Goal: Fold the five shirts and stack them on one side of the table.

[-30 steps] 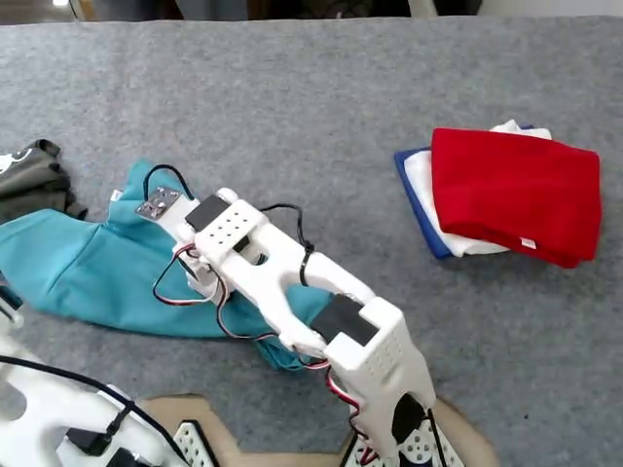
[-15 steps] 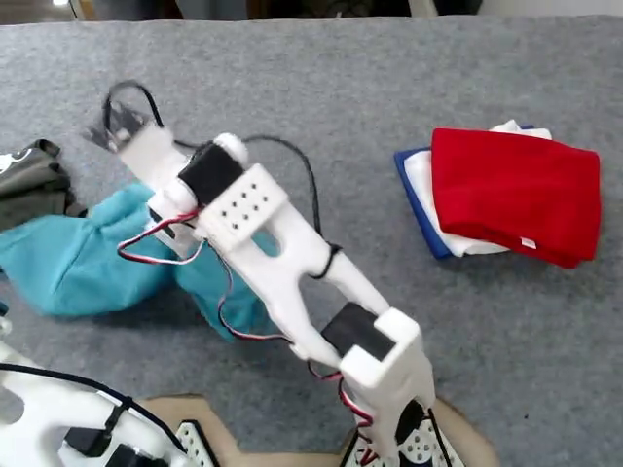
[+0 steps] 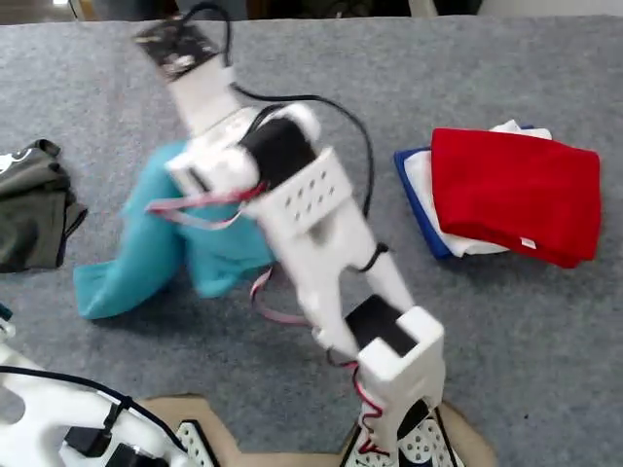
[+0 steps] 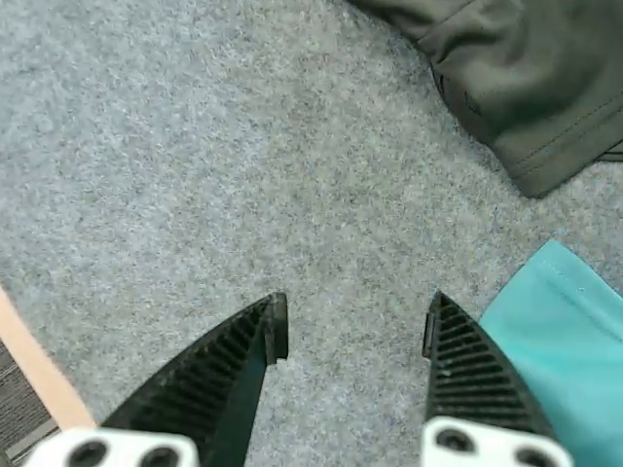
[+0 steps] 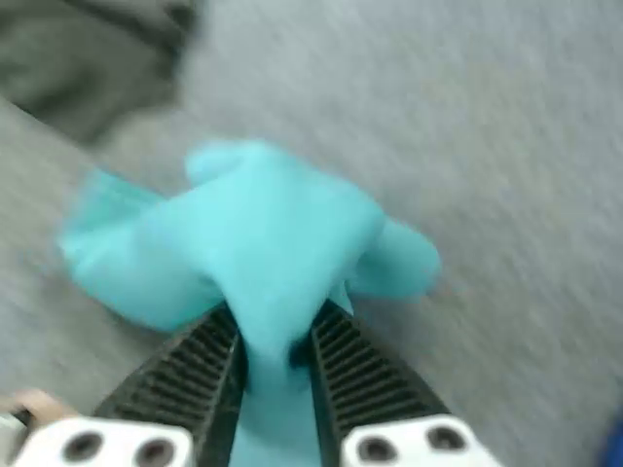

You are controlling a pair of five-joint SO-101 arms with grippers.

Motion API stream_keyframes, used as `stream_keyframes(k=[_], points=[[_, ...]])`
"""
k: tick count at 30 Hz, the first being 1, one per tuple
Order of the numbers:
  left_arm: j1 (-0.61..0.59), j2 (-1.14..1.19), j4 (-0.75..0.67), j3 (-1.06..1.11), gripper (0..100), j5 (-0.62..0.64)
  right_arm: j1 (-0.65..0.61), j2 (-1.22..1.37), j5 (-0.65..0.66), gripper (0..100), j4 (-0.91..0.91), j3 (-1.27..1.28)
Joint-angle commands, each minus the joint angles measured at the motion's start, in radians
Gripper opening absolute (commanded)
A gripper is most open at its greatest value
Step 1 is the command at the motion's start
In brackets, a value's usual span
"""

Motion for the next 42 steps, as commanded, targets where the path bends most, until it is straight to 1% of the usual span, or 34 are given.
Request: stream_keyframes(k=[1,5,8,9,11,13,14,16,19,21,23,25,27,29,31,34,37,40,42], points=[[-0.004,-0.011,-0.017,-0.01,24,-0.006,0.164,-0.082,0.213,1.8,0.008,0.219],[-0.002,-0.011,-0.018,-0.01,24,-0.006,0.298,-0.133,0.459,1.8,0.008,0.486],[0.001,-0.011,-0.018,-0.01,24,-0.003,0.365,-0.16,0.574,2.7,0.005,0.641],[0.001,-0.011,-0.021,-0.01,24,-0.003,0.387,-0.166,0.591,5.3,-0.003,0.677],[0.001,-0.009,-0.046,-0.007,24,-0.002,0.428,-0.173,0.597,15.3,-0.029,0.719],[-0.004,-0.005,-0.066,-0.01,24,-0.002,0.443,-0.176,0.605,26.0,-0.038,0.71],[-0.005,-0.005,-0.074,-0.01,24,-0.002,0.443,-0.176,0.601,29.7,-0.034,0.691],[-0.007,-0.011,-0.074,-0.01,24,-0.002,0.439,-0.177,0.597,31.4,-0.026,0.645],[-0.012,-0.014,-0.066,-0.012,24,-0.002,0.39,-0.189,0.592,31.4,-0.008,0.567],[-0.019,-0.014,-0.052,-0.015,24,-0.002,0.345,-0.199,0.552,30.5,-0.005,0.516],[-0.031,-0.014,-0.048,-0.013,24,-0.002,0.304,-0.199,0.508,25.5,-0.006,0.464],[-0.059,-0.014,-0.046,-0.013,24,-0.002,0.255,-0.197,0.468,17.7,-0.006,0.423],[-0.088,-0.014,-0.048,-0.016,24,-0.002,0.178,-0.196,0.443,10.2,-0.006,0.403],[-0.114,-0.014,-0.048,-0.019,24,-0.002,0.078,-0.185,0.437,6.6,-0.008,0.409],[-0.137,-0.014,-0.031,-0.031,24,-0.002,-0.02,-0.15,0.419,7.7,-0.018,0.415],[-0.18,-0.014,-0.008,-0.041,20,-0.002,-0.121,-0.056,0.381,12.1,-0.051,0.415],[-0.209,-0.012,-0.008,-0.033,17,-0.002,-0.183,0.073,0.381,17.3,-0.072,0.41],[-0.22,-0.012,-0.009,-0.033,17,-0.003,-0.224,0.202,0.382,22.1,-0.106,0.406],[-0.22,-0.012,-0.009,-0.033,17,-0.005,-0.242,0.272,0.388,24.1,-0.161,0.404]])
